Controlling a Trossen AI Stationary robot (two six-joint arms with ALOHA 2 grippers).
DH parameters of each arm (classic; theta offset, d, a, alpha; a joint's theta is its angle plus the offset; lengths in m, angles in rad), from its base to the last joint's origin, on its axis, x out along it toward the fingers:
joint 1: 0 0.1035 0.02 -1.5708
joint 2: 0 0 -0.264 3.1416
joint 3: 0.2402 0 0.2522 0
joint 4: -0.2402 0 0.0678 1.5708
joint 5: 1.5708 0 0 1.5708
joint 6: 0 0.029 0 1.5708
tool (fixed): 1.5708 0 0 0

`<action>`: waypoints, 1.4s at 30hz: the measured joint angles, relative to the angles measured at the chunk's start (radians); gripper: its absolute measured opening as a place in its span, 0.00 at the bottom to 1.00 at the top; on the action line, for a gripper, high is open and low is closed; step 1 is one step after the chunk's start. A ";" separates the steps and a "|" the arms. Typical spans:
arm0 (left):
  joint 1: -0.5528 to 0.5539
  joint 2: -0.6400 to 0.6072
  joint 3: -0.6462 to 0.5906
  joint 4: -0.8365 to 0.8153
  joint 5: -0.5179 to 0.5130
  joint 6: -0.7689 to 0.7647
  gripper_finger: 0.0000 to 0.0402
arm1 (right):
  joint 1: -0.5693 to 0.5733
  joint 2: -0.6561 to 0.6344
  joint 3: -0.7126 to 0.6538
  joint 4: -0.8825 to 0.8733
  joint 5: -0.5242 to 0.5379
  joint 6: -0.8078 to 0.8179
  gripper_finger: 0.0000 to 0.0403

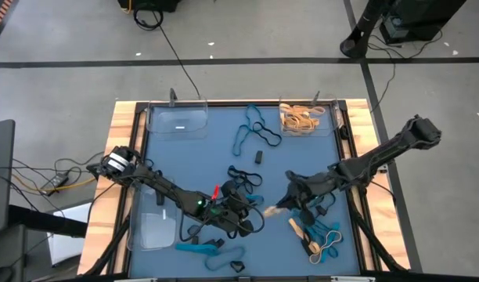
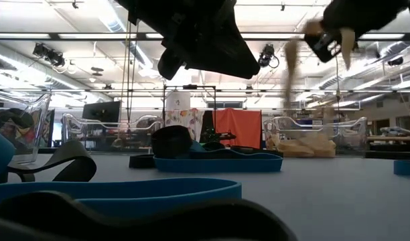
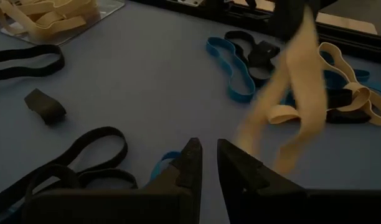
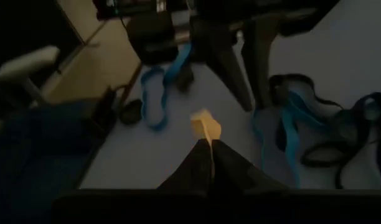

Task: Sort rubber bands into baskets
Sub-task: Put the yellow rubber band into the top right transparent bin

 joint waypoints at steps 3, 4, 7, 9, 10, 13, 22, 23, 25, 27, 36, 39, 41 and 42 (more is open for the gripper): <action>0.000 0.000 0.000 0.000 0.000 0.000 0.13 | 0.000 -0.065 0.001 -0.104 0.006 0.026 0.05; 0.000 0.000 0.000 0.000 0.000 0.000 0.13 | 0.003 -0.080 0.001 -0.156 0.021 0.035 0.04; 0.000 0.000 0.000 -0.001 0.000 0.000 0.13 | 0.012 -0.096 0.001 -0.320 0.093 0.082 0.03; 0.000 0.000 0.000 -0.002 0.000 0.000 0.13 | 0.012 -0.087 -0.003 -0.388 0.128 0.119 0.03; 0.000 0.000 0.000 -0.002 0.000 0.000 0.13 | 0.012 -0.080 -0.012 -0.400 0.135 0.137 0.04; 0.000 0.000 0.000 -0.001 0.000 0.000 0.13 | 0.015 -0.044 -0.047 -0.415 0.136 0.144 0.14; 0.000 0.000 0.000 -0.002 0.000 0.000 0.13 | -0.001 0.022 -0.050 -0.544 0.320 0.103 0.54; 0.000 0.000 0.000 -0.002 0.000 0.000 0.13 | -0.004 0.022 -0.046 -0.545 0.323 0.094 0.58; 0.000 0.000 0.000 -0.002 0.001 0.000 0.13 | -0.007 0.022 -0.040 -0.530 0.311 0.063 0.63; 0.000 0.000 0.000 -0.002 0.000 0.000 0.13 | -0.013 0.029 -0.040 -0.504 0.278 0.024 0.65; 0.000 0.000 0.000 -0.002 0.000 0.001 0.13 | -0.056 0.178 -0.039 -0.423 0.233 -0.170 0.57; -0.001 0.000 0.000 -0.004 0.000 0.001 0.13 | -0.071 0.240 -0.039 -0.376 0.224 -0.230 0.54; -0.001 0.000 0.000 -0.005 0.000 0.001 0.13 | -0.082 0.275 -0.039 -0.354 0.209 -0.257 0.53; -0.001 0.000 0.000 -0.006 0.001 0.001 0.13 | -0.088 0.292 -0.039 -0.351 0.196 -0.268 0.51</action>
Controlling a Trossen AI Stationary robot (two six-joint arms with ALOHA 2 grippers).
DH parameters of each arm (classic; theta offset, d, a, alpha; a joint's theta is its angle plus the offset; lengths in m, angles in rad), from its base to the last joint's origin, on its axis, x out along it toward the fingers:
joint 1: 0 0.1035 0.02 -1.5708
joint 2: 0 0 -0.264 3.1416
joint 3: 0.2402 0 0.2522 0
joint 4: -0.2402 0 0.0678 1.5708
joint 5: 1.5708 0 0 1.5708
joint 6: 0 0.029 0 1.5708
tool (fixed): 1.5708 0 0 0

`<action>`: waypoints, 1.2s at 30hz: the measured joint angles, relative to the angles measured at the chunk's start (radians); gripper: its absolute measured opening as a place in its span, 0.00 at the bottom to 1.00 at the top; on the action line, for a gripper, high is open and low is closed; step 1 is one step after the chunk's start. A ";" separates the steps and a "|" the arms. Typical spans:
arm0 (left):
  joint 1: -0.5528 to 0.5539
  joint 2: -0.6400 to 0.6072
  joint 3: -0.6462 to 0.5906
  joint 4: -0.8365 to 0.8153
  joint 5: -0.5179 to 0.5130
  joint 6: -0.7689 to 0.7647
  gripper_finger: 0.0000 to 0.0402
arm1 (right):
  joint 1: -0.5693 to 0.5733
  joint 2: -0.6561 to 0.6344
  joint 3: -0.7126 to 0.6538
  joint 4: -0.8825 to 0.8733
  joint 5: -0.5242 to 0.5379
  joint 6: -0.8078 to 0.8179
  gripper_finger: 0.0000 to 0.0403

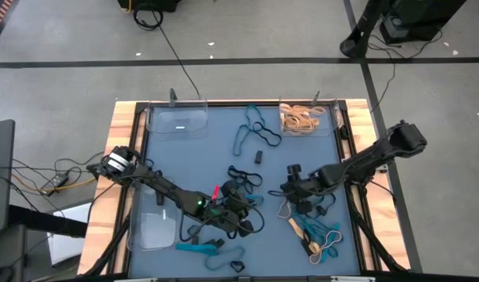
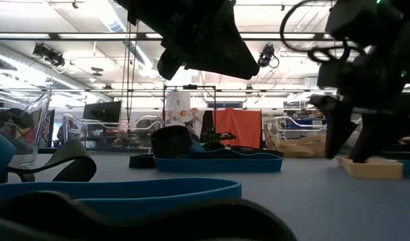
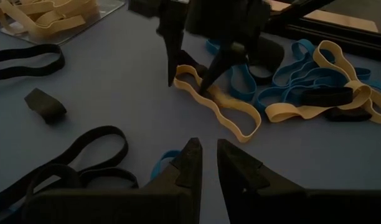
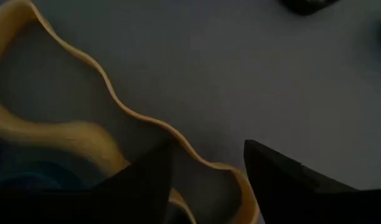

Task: Sort rubber bands into baskets
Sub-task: Put the yellow rubber band into the top right transparent bin

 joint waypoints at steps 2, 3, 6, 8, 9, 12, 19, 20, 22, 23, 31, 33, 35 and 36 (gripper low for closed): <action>0.000 0.000 0.000 -0.002 0.000 0.000 0.13 | -0.005 0.024 0.004 0.004 -0.017 -0.008 0.47; 0.000 0.000 0.000 -0.003 0.000 0.000 0.13 | -0.006 0.032 0.005 0.004 -0.022 -0.009 0.44; 0.000 0.000 0.000 -0.003 0.000 0.000 0.13 | -0.006 0.039 0.005 0.005 -0.033 -0.009 0.30; 0.000 0.000 0.000 -0.003 0.000 0.000 0.13 | -0.006 0.027 0.007 0.003 -0.048 -0.008 0.17; 0.000 0.000 0.000 -0.003 0.000 0.000 0.13 | -0.006 0.019 0.010 -0.001 -0.054 -0.008 0.09; 0.000 0.000 0.000 -0.003 0.000 0.000 0.13 | -0.009 -0.020 0.022 -0.024 -0.043 0.011 0.04; 0.000 0.000 0.000 -0.003 0.000 0.000 0.13 | -0.023 -0.153 0.080 -0.052 0.111 0.019 0.02; 0.000 0.000 0.000 -0.002 0.000 0.000 0.13 | -0.032 -0.176 0.086 -0.052 0.131 0.015 0.02; 0.000 0.000 0.000 -0.002 0.000 0.000 0.13 | -0.052 -0.216 0.094 -0.062 0.165 0.012 0.01; 0.000 0.000 0.000 -0.002 0.000 0.000 0.13 | -0.064 -0.237 0.096 -0.075 0.181 0.011 0.01; 0.000 0.000 0.000 -0.001 0.000 -0.001 0.13 | -0.198 -0.410 0.103 -0.065 0.520 -0.051 0.02; 0.000 0.000 0.000 -0.001 0.000 -0.001 0.13 | -0.246 -0.447 0.103 -0.048 0.638 -0.087 0.03; 0.000 0.000 0.000 -0.002 0.000 -0.001 0.13 | -0.305 -0.476 0.103 -0.025 0.709 -0.134 0.04; 0.000 0.000 0.000 -0.001 0.000 0.000 0.13 | -0.339 -0.488 0.103 -0.005 0.731 -0.160 0.04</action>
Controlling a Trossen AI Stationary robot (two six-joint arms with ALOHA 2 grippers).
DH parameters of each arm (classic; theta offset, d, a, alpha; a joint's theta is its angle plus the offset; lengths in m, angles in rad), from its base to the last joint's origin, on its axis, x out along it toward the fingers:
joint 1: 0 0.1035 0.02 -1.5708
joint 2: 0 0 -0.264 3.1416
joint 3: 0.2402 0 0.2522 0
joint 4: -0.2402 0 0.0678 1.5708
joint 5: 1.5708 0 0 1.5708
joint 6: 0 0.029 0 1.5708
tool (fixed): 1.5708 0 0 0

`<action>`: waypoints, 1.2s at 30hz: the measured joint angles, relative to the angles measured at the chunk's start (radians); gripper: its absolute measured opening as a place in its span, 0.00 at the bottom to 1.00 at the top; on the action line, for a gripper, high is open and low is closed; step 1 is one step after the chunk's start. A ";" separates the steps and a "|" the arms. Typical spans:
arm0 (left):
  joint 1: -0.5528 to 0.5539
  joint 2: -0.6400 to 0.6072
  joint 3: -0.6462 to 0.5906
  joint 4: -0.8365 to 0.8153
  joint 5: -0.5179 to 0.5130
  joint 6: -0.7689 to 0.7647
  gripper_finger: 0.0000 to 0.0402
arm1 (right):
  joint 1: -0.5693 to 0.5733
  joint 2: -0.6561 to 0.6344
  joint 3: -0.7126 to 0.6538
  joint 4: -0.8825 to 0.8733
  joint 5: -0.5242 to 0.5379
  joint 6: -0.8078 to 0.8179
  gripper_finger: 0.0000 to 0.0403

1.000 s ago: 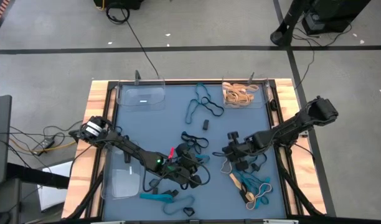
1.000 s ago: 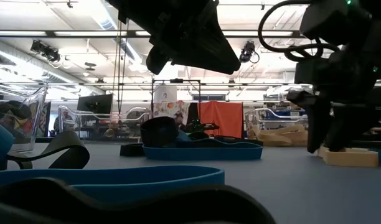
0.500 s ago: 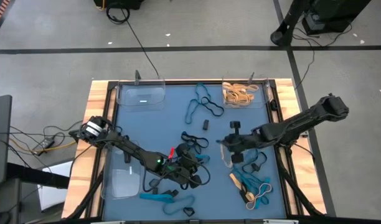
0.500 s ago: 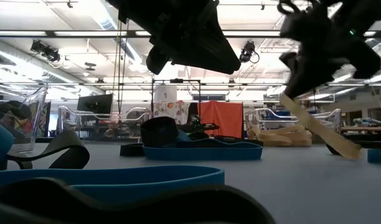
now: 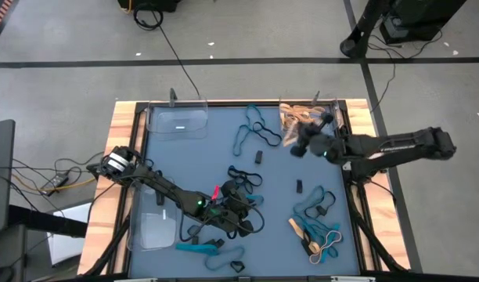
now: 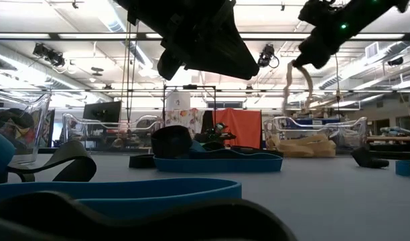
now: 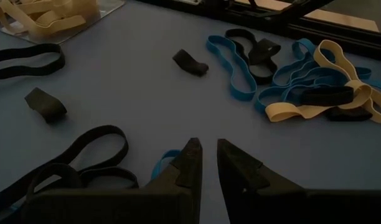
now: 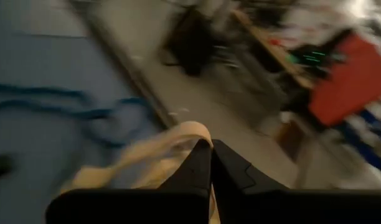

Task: Sort rubber bands into baskets
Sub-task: Put the yellow rubber band into the top right transparent bin

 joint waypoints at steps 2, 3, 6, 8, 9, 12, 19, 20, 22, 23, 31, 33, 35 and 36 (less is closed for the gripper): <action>0.000 0.000 0.000 -0.001 0.000 0.000 0.13 | -0.074 -0.020 0.000 0.034 0.023 -0.051 0.03; 0.000 0.000 0.000 -0.001 0.000 0.000 0.13 | -0.114 -0.025 0.000 0.055 0.025 -0.068 0.03; 0.000 0.000 0.000 -0.001 0.000 0.000 0.13 | -0.247 -0.032 0.000 0.102 0.014 -0.089 0.02; -0.001 0.000 0.000 -0.001 0.000 0.001 0.13 | -0.342 -0.031 0.000 0.111 -0.021 -0.063 0.03; -0.001 0.000 0.000 -0.001 0.000 0.001 0.13 | -0.387 -0.030 0.000 0.106 -0.055 -0.039 0.03; -0.002 0.000 0.000 0.000 0.000 0.001 0.13 | -0.509 -0.020 0.000 0.079 -0.157 0.038 0.04; -0.002 0.000 0.000 -0.001 0.000 0.011 0.13 | -0.688 0.041 0.000 0.033 -0.294 0.153 0.05; -0.002 0.000 0.000 -0.001 0.000 0.017 0.13 | -0.700 0.050 0.000 0.023 -0.306 0.174 0.07; -0.002 0.000 0.000 -0.001 0.000 0.025 0.13 | -0.717 0.068 0.000 0.003 -0.318 0.199 0.10; -0.002 0.000 0.000 -0.001 0.000 0.027 0.13 | -0.722 0.077 0.000 -0.006 -0.319 0.207 0.12; 0.009 0.000 0.000 -0.001 0.000 0.030 0.13 | -0.730 0.092 0.000 -0.029 -0.323 0.241 0.32; 0.013 0.000 0.000 -0.001 0.001 0.048 0.13 | -0.731 0.092 0.000 -0.046 -0.361 0.245 0.36; 0.013 0.000 0.000 -0.002 0.005 0.061 0.13 | -0.730 0.091 0.000 -0.065 -0.433 0.257 0.39; 0.013 0.000 0.000 -0.004 0.010 0.073 0.13 | -0.730 0.091 0.000 -0.075 -0.472 0.264 0.41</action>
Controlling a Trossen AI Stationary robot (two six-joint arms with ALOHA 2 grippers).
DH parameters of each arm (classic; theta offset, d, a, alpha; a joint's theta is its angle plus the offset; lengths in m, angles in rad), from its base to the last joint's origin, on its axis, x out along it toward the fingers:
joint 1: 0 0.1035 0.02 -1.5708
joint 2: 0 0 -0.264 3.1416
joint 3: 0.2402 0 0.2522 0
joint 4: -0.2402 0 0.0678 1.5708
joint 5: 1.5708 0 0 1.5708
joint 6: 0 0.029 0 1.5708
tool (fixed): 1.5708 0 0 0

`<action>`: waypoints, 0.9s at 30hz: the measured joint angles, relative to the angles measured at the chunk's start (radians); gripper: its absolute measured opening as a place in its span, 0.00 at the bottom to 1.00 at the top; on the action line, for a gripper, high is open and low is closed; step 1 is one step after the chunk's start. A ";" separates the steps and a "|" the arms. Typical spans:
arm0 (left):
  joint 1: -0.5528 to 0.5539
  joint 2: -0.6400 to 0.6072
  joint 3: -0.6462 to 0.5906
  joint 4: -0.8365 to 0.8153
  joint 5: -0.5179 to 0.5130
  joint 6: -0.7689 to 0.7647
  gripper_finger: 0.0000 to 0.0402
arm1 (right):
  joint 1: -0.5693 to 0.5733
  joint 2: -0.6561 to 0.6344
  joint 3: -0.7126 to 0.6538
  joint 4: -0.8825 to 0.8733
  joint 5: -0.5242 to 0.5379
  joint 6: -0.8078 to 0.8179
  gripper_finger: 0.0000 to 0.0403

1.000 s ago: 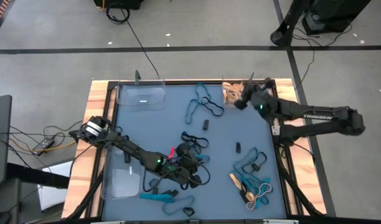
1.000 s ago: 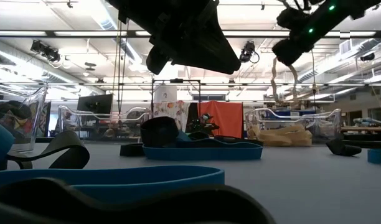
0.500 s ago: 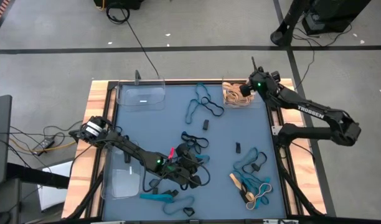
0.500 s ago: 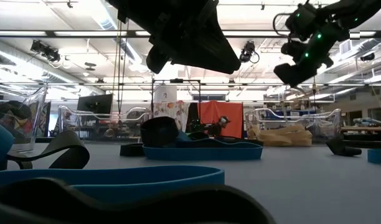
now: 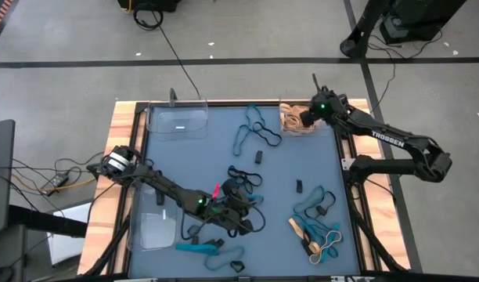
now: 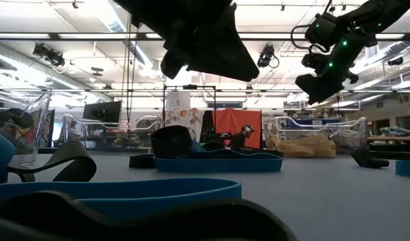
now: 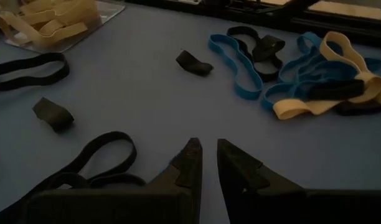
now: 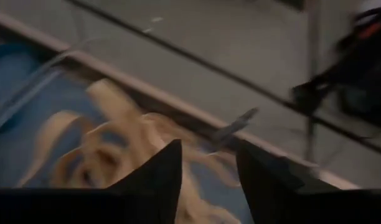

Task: Sort rubber bands into baskets
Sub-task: Put the yellow rubber band into the top right transparent bin

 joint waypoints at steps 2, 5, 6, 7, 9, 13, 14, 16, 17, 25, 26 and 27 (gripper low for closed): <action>0.000 0.000 0.000 -0.004 0.013 0.024 0.13 | 0.000 -0.001 0.000 -0.019 -0.067 0.004 0.43; 0.000 0.000 0.000 -0.005 0.013 0.050 0.13 | 0.006 -0.008 0.000 -0.062 -0.155 0.010 0.46; 0.000 0.000 0.000 -0.004 0.014 0.057 0.13 | 0.010 -0.013 0.000 -0.076 -0.180 0.017 0.47; 0.001 0.000 0.000 -0.004 0.019 0.062 0.13 | 0.016 -0.018 0.000 -0.091 -0.207 0.022 0.48; 0.006 0.000 0.000 -0.004 0.027 0.072 0.13 | 0.035 -0.032 0.000 -0.118 -0.281 0.030 0.49; 0.020 0.000 0.000 -0.003 0.055 0.087 0.13 | 0.104 -0.069 0.000 -0.145 -0.458 0.075 0.49; 0.025 0.000 0.000 -0.003 0.056 0.087 0.13 | 0.127 -0.078 0.000 -0.145 -0.491 0.094 0.49; 0.032 0.000 0.000 -0.004 0.057 0.090 0.13 | 0.187 -0.095 0.000 -0.147 -0.533 0.130 0.48; 0.035 0.000 0.000 -0.005 0.058 0.092 0.13 | 0.218 -0.101 0.000 -0.149 -0.542 0.152 0.48; 0.044 0.000 0.000 -0.019 0.083 0.118 0.13 | 0.499 -0.097 0.000 -0.152 -0.525 0.314 0.48; 0.044 0.000 0.000 -0.019 0.088 0.119 0.13 | 0.534 -0.095 0.000 -0.152 -0.509 0.332 0.48; 0.045 0.000 0.000 -0.020 0.091 0.124 0.13 | 0.570 -0.091 0.000 -0.151 -0.495 0.351 0.48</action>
